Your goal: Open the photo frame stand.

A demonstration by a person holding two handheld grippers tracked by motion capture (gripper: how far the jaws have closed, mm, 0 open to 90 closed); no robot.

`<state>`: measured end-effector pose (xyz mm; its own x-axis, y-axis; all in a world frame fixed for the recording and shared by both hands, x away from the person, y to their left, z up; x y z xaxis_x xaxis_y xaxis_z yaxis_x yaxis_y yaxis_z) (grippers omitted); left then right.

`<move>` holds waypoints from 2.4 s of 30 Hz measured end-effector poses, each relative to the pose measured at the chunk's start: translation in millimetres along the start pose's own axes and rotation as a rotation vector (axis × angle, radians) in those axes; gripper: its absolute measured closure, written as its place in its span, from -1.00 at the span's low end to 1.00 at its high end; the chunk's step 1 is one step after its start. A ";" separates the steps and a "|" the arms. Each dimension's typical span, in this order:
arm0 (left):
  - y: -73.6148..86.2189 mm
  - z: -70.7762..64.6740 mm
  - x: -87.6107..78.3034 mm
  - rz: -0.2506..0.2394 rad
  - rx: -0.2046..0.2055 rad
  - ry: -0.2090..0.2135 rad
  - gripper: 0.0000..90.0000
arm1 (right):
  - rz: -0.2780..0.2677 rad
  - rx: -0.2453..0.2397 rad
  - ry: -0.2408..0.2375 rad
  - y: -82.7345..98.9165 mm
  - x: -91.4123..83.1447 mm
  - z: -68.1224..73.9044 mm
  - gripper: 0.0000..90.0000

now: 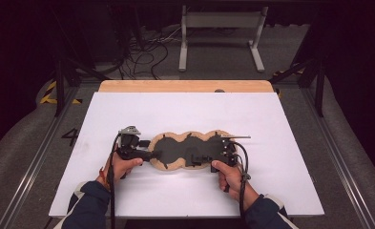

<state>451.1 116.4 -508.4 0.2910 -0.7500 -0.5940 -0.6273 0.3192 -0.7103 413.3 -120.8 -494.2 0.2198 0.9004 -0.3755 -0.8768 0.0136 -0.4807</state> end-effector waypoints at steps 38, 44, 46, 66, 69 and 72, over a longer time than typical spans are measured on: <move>-6.4 -30.3 -11.8 -0.093 0.203 0.021 -0.01 | 0.043 -0.315 0.093 6.0 -1.3 15.0 0.69; -4.5 -25.8 -2.3 -0.035 0.219 -0.026 -0.25 | 0.049 -0.357 0.130 7.2 0.3 15.5 0.67; -2.2 -20.9 0.5 -0.013 0.182 -0.031 -0.42 | 0.040 -0.346 0.131 6.7 0.6 14.5 0.65; -7.5 -31.5 0.0 -0.049 0.323 -0.136 -0.09 | 0.019 -0.341 0.138 3.0 -3.2 16.6 0.70; -9.4 -33.5 2.0 -0.066 0.330 -0.163 -0.08 | 0.009 -0.334 0.166 1.0 -5.2 13.8 0.71; -10.9 -35.0 3.9 -0.076 0.337 -0.176 -0.07 | 0.004 -0.335 0.176 -1.1 -7.1 11.9 0.71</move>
<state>433.8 89.7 -489.8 0.4652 -0.6775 -0.5697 -0.3349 0.4610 -0.8218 407.6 -122.1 -481.6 0.3123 0.8113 -0.4942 -0.6957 -0.1589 -0.7005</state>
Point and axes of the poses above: each handheld gripper's, and its own axes: x roughly forward along the jaws, y roughly out of its underside, z roughly to its left, the point moved 7 cm from there along x, roughly forward along the jaws, and after that the axes turned 1 degree about -y, right-handed, at the moved point
